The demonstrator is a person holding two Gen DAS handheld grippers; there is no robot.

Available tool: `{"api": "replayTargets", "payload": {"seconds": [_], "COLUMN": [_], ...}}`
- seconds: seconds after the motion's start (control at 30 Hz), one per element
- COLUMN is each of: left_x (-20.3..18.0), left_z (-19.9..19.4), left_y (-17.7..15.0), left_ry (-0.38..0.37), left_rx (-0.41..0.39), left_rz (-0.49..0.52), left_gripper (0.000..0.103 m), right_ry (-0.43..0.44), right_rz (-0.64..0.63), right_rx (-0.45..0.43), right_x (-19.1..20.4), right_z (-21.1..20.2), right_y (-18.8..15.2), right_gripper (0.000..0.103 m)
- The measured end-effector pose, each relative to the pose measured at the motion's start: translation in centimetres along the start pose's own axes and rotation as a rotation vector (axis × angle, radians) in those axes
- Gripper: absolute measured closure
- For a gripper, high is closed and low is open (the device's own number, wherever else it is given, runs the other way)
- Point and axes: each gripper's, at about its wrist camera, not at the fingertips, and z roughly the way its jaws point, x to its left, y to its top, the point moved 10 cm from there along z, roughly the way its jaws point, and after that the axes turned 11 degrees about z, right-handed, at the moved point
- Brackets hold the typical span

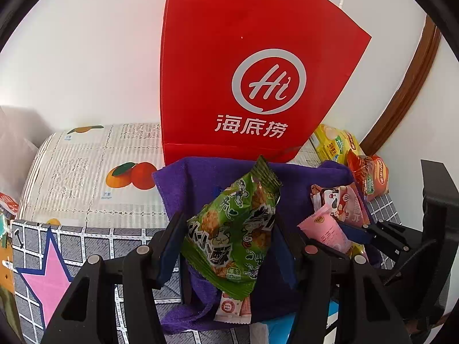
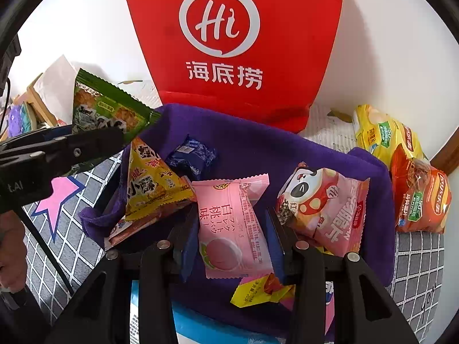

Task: Organize snacks
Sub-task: 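Carry the pink peach candy and green snack bag over the purple towel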

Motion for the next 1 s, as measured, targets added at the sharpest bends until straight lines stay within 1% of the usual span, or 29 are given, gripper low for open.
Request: {"api": "replayTargets", "payload": {"seconds": [0.27, 0.6, 0.8, 1.0], "left_x": [0.0, -0.4, -0.4, -0.4], "left_z": [0.0, -0.1, -0.3, -0.5], "left_y": [0.0, -0.1, 0.0, 0.1], "left_ry": [-0.002, -0.003, -0.003, -0.004], "left_rx": [-0.001, -0.001, -0.002, -0.003], "left_rz": [0.002, 0.007, 0.005, 0.005], "left_gripper": [0.047, 0.047, 0.047, 0.047], "right_ry": [-0.007, -0.036, -0.058, -0.059], "right_rz": [-0.013, -0.011, -0.021, -0.025], "right_rx": [0.023, 0.042, 0.041, 0.048], "right_x": [0.2, -0.2, -0.4, -0.5], "right_z": [0.5, 1.0, 1.2, 1.5], "right_y": [-0.2, -0.4, -0.5, -0.6], "right_gripper": [0.060, 0.060, 0.059, 0.059]}}
